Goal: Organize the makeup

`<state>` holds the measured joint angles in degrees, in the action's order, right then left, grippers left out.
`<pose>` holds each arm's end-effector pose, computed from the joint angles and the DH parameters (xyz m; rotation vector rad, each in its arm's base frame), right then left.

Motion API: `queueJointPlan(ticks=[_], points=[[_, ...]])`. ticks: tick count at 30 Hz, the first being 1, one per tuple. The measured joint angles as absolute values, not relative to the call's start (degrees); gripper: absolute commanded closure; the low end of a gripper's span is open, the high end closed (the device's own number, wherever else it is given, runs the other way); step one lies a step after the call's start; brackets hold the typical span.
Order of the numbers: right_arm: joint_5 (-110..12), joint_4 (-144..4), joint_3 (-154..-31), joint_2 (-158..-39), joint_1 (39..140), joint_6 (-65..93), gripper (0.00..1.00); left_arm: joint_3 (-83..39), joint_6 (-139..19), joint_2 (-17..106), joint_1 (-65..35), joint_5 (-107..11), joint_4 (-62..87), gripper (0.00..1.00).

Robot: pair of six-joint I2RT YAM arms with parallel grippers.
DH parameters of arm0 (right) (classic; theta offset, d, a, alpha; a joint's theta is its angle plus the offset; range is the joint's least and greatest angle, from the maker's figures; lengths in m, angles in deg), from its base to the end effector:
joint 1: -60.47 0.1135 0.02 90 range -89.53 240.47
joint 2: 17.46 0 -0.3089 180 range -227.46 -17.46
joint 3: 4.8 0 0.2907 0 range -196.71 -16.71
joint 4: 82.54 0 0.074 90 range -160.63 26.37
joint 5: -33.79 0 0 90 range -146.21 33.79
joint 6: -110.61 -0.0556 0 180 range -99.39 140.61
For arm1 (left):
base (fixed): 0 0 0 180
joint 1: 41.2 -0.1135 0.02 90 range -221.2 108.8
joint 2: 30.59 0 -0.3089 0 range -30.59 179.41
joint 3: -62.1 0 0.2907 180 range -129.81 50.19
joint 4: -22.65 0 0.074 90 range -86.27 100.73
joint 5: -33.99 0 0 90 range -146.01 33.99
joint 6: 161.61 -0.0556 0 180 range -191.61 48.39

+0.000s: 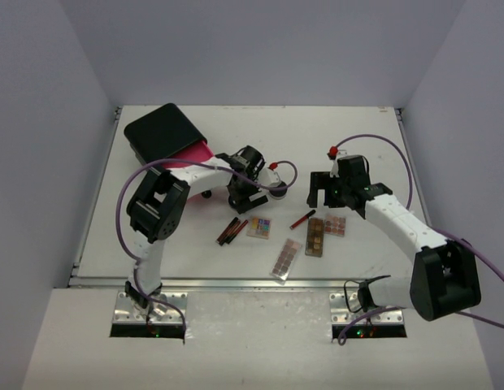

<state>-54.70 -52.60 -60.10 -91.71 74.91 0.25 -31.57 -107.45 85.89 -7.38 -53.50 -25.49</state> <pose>0.2866 0.0753 0.2188 0.1143 2.4446 0.3052 0.3874 -0.2625 0.1548 1.6122 2.2990 -0.0532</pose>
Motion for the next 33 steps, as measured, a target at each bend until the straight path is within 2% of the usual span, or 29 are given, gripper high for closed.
queueJointPlan(ticks=[3,9,14,22,33], points=[[-54.5,-52.6,-60.1,-91.6,74.9,0.3,0.01,-31.5,-107.2,85.9,-7.5,-53.3,-26.0,0.33],[-54.3,-52.6,-60.1,-91.4,74.9,0.3,0.01,-31.7,-106.6,85.9,-7.6,-52.5,-26.8,0.69],[-54.2,-52.6,-60.1,-91.4,74.9,0.3,0.01,-33.3,-105.3,85.9,-7.4,-50.6,-27.7,0.85],[-54.0,-52.6,-60.1,-91.3,74.9,0.3,0.01,-38.6,-101.9,84.8,-6.6,-47.5,-27.7,0.90],[-53.1,-52.7,-60.0,-90.9,74.9,0.2,0.01,-39.5,-99.6,79.5,-6.4,-46.7,-26.7,0.91]])
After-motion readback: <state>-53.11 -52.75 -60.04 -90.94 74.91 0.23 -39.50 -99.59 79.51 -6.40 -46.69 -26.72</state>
